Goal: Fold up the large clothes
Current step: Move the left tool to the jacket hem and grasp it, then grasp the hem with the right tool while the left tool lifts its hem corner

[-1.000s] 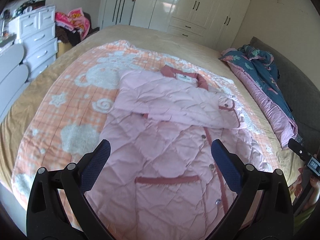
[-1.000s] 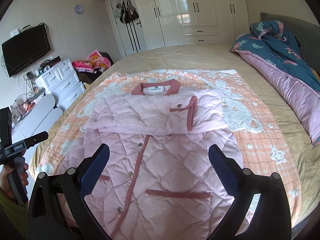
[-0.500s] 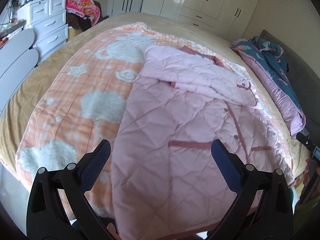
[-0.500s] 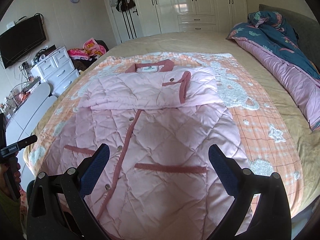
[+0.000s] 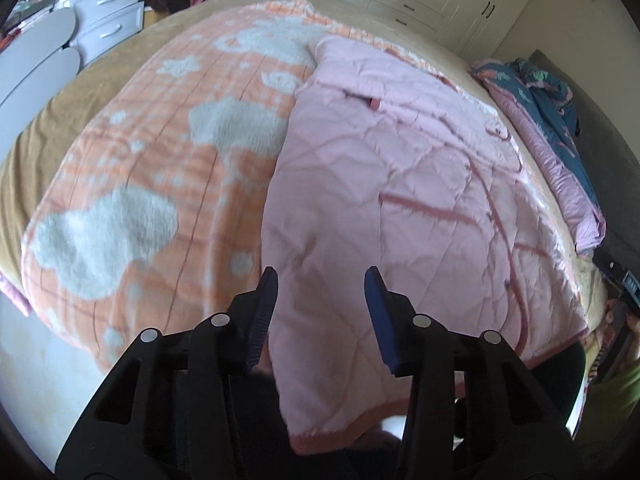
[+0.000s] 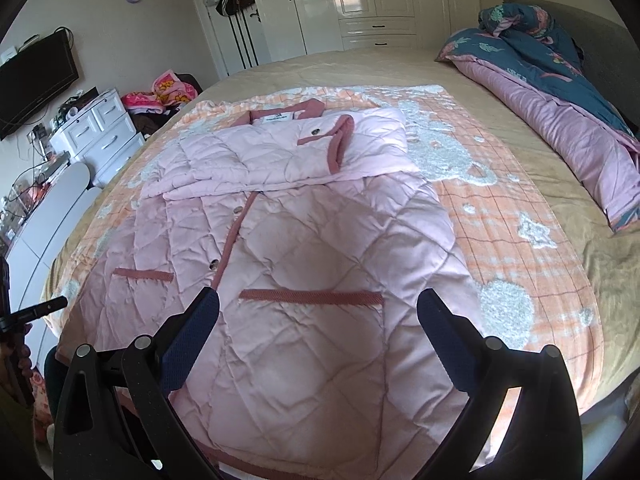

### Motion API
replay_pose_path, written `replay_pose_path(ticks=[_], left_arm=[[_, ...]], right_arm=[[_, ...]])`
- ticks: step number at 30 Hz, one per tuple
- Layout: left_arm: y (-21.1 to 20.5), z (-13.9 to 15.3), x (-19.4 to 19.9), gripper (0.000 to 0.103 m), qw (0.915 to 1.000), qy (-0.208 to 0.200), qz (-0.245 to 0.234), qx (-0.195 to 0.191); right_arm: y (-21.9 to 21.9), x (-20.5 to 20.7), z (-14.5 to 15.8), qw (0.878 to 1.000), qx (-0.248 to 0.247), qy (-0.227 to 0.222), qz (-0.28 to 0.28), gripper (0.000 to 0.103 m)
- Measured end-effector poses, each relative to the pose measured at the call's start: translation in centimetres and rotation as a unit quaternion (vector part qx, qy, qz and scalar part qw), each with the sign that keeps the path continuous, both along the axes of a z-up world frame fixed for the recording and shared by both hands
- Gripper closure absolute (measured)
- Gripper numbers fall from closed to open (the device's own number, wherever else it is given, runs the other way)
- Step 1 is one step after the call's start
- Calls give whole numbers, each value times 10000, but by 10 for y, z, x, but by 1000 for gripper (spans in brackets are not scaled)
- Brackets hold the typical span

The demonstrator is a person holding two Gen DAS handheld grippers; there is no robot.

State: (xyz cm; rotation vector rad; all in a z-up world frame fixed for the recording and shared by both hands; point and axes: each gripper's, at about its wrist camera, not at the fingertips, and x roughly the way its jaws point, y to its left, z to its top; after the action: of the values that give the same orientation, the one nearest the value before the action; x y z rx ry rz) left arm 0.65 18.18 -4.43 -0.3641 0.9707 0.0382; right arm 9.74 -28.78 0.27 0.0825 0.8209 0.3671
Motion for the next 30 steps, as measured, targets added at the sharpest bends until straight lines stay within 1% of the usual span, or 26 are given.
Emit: replay_pose_path(ticks=[4,11,12,13,14,15,19,23,25,26,28,30], left_arm=[[0,-15,-11,66,9996,247,-16,-156],[-13,-33,-24,66,9980,561,-198,-228],[-19,-36,-26,65,9977,599,-247,-180],[-23,-36,-27,64,9979,580,-274,-46],[-27,-36,-26,62,9978,590,-310,35],[-29,-37,-25,59,9977,594,-325,37],[-40,-39,-15,59,9973,589,-442,10],[-49,-44,-4,59,9971,574,-503,71],[-52,-45,-1,62,9971,544,-525,118],[-52,-44,0,66,9972,530,-512,114],[-49,-42,0,78,9980,439,-439,87],[-46,-40,-2,82,9984,381,-428,22]], right_arm=[[-10,-6,-5,10000,-5,47,-52,4],[-31,-17,-16,9996,85,263,-77,4],[-33,-18,-19,9995,84,307,-79,4],[-38,-20,-23,9991,80,404,-79,4],[-41,-21,-26,9988,82,469,-72,4],[-45,-23,-30,9985,106,542,-63,4],[-64,-29,-46,9960,182,864,-168,4],[-79,-33,-58,9923,274,1186,-247,4],[-84,-34,-67,9888,312,1441,-218,4],[-86,-33,-73,9867,316,1583,-195,4],[-86,-33,-82,9833,278,1789,-161,4],[-81,-31,-94,9781,273,2062,-3,4]])
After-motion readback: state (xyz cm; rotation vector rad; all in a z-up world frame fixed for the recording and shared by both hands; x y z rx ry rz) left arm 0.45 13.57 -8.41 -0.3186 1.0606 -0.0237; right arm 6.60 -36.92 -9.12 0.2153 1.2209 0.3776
